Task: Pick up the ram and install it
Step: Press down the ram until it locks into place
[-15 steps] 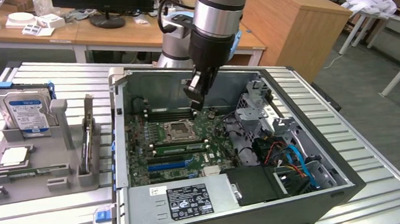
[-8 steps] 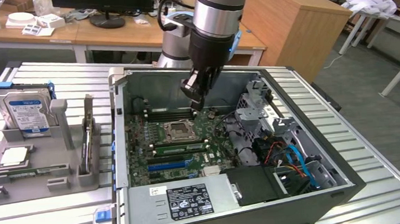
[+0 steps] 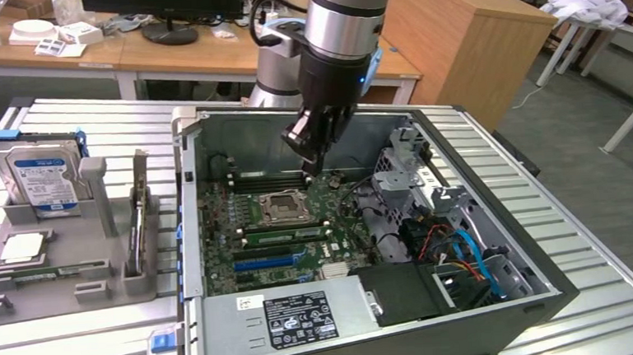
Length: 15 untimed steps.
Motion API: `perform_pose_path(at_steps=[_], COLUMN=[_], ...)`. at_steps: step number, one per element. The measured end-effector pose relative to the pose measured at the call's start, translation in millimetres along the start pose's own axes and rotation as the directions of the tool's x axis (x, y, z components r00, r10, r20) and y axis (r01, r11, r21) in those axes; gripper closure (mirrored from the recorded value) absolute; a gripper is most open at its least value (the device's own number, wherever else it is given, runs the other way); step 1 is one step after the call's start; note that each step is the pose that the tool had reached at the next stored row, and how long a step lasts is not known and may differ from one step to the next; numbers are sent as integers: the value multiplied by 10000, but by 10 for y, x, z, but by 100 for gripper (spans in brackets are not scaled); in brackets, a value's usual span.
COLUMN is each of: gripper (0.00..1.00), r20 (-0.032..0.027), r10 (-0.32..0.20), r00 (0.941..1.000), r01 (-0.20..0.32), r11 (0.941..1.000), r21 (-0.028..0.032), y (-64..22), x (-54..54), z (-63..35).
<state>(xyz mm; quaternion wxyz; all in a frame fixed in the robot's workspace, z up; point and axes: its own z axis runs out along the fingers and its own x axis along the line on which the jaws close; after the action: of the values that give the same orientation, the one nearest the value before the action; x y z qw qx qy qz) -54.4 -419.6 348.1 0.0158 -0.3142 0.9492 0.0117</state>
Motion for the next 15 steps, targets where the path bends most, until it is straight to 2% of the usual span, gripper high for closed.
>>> perform_pose_path(at_steps=[6,11,15], gripper=[89,89,89], r20=[13,10,-25], r10=[887,1551,2017], r00=[9961,9879,9794], r01=[-887,-1551,-2017], r11=[9961,9879,9794], r21=[32,50,44], y=[1,2,3], x=[2,3,4], z=[2,4,5])
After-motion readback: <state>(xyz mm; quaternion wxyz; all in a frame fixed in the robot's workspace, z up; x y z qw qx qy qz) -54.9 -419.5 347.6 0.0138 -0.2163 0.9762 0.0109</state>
